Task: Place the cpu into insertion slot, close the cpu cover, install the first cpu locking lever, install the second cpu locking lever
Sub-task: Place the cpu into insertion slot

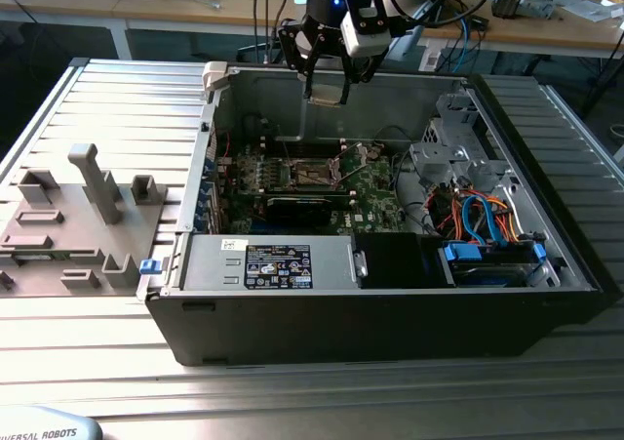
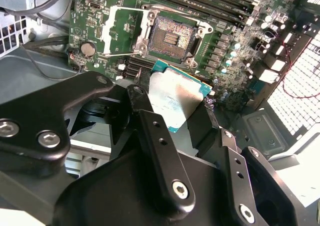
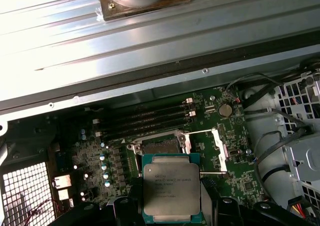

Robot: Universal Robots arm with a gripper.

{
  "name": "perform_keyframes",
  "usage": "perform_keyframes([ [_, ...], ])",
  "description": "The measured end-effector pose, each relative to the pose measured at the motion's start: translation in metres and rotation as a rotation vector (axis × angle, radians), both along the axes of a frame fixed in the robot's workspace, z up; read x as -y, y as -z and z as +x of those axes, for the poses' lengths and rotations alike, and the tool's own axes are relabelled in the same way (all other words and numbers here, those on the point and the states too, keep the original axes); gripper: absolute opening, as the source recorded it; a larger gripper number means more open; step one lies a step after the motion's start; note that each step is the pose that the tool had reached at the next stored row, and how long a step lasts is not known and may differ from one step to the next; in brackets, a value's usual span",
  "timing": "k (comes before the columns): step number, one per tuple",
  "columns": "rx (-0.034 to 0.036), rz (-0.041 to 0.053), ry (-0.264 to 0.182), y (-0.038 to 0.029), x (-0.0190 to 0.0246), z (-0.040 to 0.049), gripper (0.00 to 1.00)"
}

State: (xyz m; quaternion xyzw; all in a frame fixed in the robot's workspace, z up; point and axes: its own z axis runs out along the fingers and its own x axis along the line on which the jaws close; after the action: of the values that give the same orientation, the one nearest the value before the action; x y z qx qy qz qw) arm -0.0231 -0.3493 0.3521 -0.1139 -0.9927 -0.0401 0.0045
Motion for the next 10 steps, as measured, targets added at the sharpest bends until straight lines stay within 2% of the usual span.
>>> perform_keyframes([
  [10,0.0,0.0,0.014,0.0,0.0,0.0,0.54],
])
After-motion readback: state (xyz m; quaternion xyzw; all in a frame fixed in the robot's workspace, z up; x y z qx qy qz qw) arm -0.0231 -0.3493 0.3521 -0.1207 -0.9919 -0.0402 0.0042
